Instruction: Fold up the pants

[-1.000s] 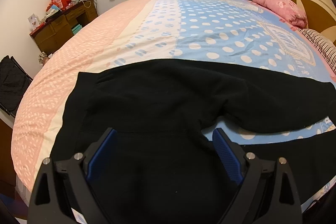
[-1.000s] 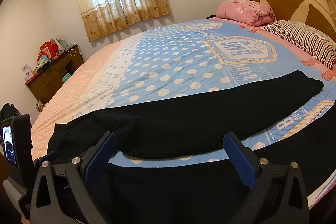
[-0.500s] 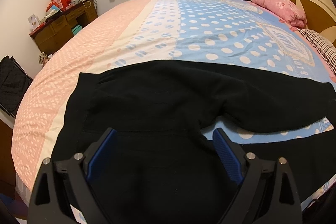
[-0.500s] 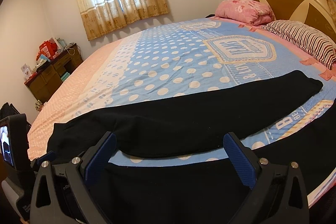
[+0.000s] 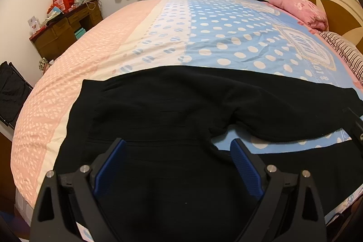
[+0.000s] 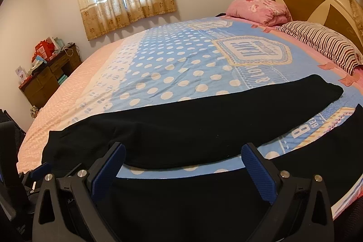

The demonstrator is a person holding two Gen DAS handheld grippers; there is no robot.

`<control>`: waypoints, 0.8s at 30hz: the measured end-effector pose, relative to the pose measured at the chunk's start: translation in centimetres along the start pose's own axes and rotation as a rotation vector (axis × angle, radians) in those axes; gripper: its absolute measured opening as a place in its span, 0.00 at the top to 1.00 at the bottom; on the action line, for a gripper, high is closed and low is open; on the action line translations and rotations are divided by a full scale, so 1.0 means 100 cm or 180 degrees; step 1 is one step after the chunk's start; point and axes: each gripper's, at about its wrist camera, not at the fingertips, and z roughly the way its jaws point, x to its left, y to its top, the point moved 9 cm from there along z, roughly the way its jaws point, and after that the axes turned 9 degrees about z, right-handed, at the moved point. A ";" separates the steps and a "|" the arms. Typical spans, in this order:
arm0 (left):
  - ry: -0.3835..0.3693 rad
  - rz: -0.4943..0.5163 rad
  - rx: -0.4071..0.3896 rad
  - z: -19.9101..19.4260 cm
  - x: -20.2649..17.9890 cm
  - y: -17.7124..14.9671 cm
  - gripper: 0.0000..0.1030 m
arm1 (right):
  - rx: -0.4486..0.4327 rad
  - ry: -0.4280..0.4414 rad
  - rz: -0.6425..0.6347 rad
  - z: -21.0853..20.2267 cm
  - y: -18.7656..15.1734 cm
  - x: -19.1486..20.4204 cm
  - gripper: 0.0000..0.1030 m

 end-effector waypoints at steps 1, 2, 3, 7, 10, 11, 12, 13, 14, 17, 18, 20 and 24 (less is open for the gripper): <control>-0.0003 0.0003 0.0000 0.000 -0.001 0.000 0.08 | 0.0004 0.0000 0.0000 0.000 0.000 0.000 0.01; -0.0003 0.0007 0.0000 0.000 -0.001 0.000 0.08 | 0.0010 -0.0003 0.0004 0.000 -0.001 0.000 0.01; -0.0001 0.0012 0.0000 0.000 -0.002 0.000 0.08 | 0.0015 -0.0008 0.0005 0.001 -0.001 0.000 0.01; -0.0005 0.0020 -0.0005 -0.001 -0.003 0.000 0.08 | 0.0029 -0.0024 0.0003 0.002 -0.001 -0.001 0.01; -0.0012 0.0015 -0.0008 -0.001 -0.002 0.000 0.08 | 0.0024 -0.0031 -0.0009 0.003 -0.001 -0.001 0.01; -0.0012 0.0015 -0.0010 -0.001 -0.003 0.000 0.08 | 0.0022 -0.0032 -0.0010 0.003 -0.002 -0.001 0.01; -0.0013 0.0016 -0.0011 -0.001 -0.003 0.000 0.08 | 0.0024 -0.0036 -0.0012 0.004 -0.002 -0.001 0.01; -0.0015 0.0017 -0.0012 -0.002 -0.003 0.000 0.08 | 0.0028 -0.0037 -0.0010 0.004 -0.002 -0.001 0.01; -0.0016 0.0021 -0.0012 -0.002 -0.003 0.000 0.08 | 0.0034 -0.0035 -0.0007 0.004 -0.002 -0.002 0.01; -0.0022 0.0034 -0.0011 -0.002 -0.004 0.000 0.08 | 0.0032 -0.0043 -0.0015 0.004 -0.002 -0.002 0.01; -0.0022 0.0035 -0.0011 -0.002 -0.005 0.000 0.08 | 0.0032 -0.0046 -0.0018 0.004 -0.002 -0.002 0.01; -0.0023 0.0032 -0.0013 -0.002 -0.004 0.000 0.08 | 0.0035 -0.0044 -0.0017 0.004 -0.002 -0.002 0.01; -0.0018 0.0035 -0.0020 -0.002 -0.006 0.001 0.08 | 0.0041 -0.0060 -0.0029 0.004 -0.003 -0.001 0.01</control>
